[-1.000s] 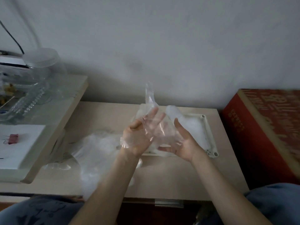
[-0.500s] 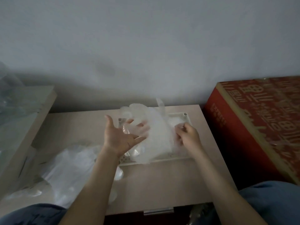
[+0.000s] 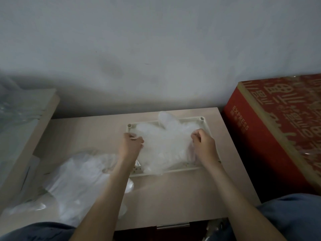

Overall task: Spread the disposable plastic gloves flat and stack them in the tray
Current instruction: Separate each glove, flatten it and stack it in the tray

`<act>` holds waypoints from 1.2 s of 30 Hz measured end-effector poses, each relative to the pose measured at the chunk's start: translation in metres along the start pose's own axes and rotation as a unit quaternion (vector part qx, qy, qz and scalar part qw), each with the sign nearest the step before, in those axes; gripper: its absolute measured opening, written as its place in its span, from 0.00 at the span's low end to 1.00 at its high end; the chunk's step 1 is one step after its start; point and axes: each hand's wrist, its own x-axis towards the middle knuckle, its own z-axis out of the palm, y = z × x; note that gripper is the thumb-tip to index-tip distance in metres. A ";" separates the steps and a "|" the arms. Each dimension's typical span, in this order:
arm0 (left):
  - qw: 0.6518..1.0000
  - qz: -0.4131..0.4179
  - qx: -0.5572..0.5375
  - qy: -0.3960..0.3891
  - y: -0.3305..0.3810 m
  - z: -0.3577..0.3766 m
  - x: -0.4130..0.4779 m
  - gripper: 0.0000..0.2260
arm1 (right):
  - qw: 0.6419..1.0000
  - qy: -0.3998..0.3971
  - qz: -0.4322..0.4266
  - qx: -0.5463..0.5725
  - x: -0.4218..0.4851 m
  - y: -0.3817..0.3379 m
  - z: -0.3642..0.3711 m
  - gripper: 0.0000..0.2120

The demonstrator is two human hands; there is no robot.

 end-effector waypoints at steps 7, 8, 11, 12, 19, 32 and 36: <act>0.841 0.452 0.297 0.034 -0.008 0.024 -0.026 0.21 | 0.998 0.027 0.008 -0.054 0.003 0.004 0.005 0.11; 0.808 0.462 0.363 -0.039 -0.010 0.029 -0.030 0.23 | 0.997 0.037 0.012 -0.070 0.003 0.002 0.007 0.15; 0.727 0.366 0.550 -0.187 -0.026 0.036 -0.029 0.28 | 0.975 0.109 -0.046 -0.189 0.001 -0.003 0.013 0.25; 0.719 0.324 0.579 -0.207 -0.030 0.035 -0.026 0.29 | 0.965 0.119 -0.083 -0.218 -0.001 -0.008 0.014 0.26; 0.718 0.246 0.605 -0.242 -0.038 0.039 -0.012 0.31 | 0.902 -0.246 -0.097 -0.342 -0.005 0.002 0.030 0.27; 0.863 0.322 0.388 -0.013 -0.024 -0.035 -0.033 0.19 | 0.931 -0.162 -0.185 -0.270 -0.028 -0.047 0.040 0.28; 0.827 0.120 0.549 0.008 -0.046 -0.087 -0.048 0.32 | 0.949 -0.195 -0.178 -0.170 -0.056 -0.089 0.079 0.23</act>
